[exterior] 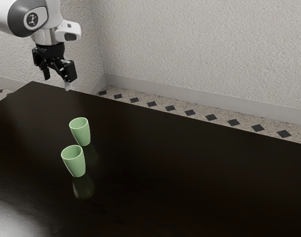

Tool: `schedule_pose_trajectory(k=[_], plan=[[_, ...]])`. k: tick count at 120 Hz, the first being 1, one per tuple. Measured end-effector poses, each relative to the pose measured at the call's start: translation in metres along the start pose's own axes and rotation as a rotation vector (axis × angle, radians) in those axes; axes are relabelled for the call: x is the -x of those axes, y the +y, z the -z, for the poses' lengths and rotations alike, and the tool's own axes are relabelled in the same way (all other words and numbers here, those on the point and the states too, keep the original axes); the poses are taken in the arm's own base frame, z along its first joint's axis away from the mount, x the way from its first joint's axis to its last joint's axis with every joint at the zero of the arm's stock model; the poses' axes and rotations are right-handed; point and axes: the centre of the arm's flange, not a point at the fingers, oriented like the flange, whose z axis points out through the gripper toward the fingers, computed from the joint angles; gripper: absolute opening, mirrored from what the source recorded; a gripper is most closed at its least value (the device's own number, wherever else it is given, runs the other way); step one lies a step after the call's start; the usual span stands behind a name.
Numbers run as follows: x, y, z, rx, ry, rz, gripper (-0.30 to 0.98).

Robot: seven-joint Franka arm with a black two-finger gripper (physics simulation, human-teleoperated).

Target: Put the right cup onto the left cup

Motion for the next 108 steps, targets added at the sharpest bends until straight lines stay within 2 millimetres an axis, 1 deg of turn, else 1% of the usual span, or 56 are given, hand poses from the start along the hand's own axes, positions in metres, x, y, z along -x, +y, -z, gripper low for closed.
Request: schedule_pose_trajectory(k=[21,31,44,55,67,79,89,108], plan=[[0.0,0.006,-0.008,0.005,-0.018,-0.001,0.69],[0.002,0.006,-0.018,0.008,-0.041,0.003,0.69],[0.007,0.003,-0.051,0.017,-0.108,0.013,0.69],[0.004,0.005,-0.078,0.021,-0.155,0.011,0.69],[0.001,0.011,-0.099,0.04,-0.176,0.012,0.69],[0.004,0.016,-0.126,0.079,-0.191,0.025,0.69],[0.007,0.015,-0.15,0.096,-0.202,0.041,0.69],[0.006,0.009,-0.184,0.108,-0.211,0.07,0.69]])
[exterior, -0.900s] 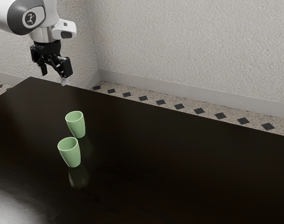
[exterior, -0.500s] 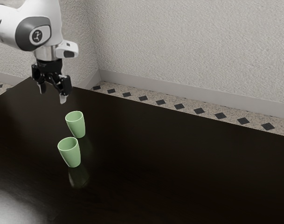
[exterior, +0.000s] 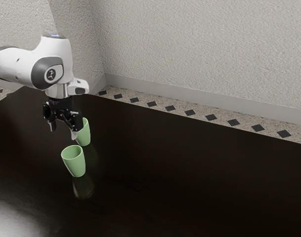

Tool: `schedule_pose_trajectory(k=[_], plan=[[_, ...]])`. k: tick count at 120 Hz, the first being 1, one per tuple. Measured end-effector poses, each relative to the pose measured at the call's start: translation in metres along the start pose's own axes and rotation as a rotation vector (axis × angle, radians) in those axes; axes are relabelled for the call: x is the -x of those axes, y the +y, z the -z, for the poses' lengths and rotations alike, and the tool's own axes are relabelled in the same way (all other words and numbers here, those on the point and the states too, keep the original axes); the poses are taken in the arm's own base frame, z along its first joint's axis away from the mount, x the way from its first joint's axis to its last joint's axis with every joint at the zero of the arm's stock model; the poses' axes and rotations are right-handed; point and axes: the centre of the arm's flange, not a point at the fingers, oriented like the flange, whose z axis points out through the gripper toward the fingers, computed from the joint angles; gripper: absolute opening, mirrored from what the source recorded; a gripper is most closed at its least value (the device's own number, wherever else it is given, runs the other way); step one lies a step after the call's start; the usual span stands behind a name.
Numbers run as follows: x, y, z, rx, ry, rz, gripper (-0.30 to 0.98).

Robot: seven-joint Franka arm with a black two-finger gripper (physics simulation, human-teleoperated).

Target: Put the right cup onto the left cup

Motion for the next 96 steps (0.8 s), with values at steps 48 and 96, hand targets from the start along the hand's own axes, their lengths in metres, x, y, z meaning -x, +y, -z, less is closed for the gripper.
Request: schedule_pose_trajectory(k=[48,96], plan=[[-0.019,0.014,-0.049,0.018,0.022,0.023,0.69],[-0.01,0.031,-0.079,0.058,0.02,0.066,0.69]])
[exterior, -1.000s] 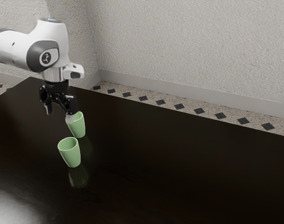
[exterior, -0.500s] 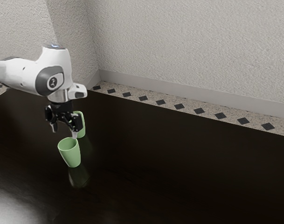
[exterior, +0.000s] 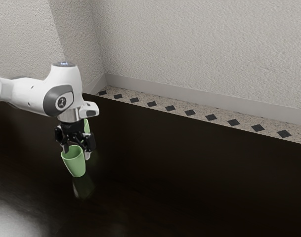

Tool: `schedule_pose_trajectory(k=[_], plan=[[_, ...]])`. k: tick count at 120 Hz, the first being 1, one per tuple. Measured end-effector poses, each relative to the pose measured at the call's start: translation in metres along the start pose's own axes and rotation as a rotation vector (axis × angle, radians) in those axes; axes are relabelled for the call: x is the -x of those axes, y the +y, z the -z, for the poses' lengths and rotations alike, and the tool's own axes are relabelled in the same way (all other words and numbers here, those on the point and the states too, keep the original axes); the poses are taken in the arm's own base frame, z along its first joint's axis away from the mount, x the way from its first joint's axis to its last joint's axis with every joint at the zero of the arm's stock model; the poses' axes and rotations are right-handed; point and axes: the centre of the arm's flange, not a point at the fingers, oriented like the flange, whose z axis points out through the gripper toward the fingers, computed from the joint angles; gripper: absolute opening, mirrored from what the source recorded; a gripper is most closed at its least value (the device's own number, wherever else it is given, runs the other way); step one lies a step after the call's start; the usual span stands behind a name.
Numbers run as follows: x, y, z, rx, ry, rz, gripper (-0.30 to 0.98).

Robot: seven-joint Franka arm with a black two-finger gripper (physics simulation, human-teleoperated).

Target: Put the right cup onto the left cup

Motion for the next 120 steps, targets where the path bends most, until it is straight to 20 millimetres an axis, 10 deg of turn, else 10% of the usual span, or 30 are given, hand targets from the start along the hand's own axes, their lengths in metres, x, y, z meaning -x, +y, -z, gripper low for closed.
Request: schedule_pose_trajectory(k=[88,120], plan=[[-0.026,-0.001,-0.046,-0.005,0.037,0.045,0.69],[-0.025,-0.005,-0.038,-0.024,0.051,0.035,0.11]])
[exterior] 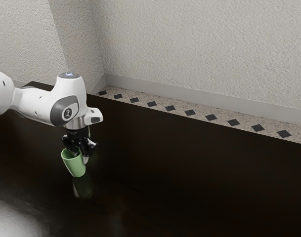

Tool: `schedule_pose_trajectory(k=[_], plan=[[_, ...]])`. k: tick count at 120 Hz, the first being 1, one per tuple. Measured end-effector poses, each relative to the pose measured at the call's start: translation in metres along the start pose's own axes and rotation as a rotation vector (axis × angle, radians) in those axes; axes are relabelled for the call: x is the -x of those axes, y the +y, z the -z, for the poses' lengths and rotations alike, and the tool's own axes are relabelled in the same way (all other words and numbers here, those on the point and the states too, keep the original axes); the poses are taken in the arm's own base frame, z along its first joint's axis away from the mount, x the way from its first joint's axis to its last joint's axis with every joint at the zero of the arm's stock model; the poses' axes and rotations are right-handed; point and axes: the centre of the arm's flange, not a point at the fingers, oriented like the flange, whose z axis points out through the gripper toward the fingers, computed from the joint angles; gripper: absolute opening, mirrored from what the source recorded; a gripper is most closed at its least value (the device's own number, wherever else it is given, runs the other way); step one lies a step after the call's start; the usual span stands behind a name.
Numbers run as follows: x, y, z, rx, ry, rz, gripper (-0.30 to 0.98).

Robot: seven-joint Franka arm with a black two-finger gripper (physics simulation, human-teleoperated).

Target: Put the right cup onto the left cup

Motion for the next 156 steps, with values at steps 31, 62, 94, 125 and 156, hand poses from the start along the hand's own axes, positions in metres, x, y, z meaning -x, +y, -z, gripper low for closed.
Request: schedule_pose_trajectory(k=[31,62,94,125,156], plan=[[0.004,-0.001,0.004,-0.021,-0.018,-0.016,-0.05],[0.006,-0.003,0.02,-0.024,-0.004,-0.015,-0.09],[-0.014,-0.008,0.087,-0.032,0.019,0.004,-0.1],[-0.036,-0.024,0.146,-0.045,0.001,0.025,-0.1],[-0.065,-0.053,0.165,-0.055,-0.066,0.038,-0.1]])
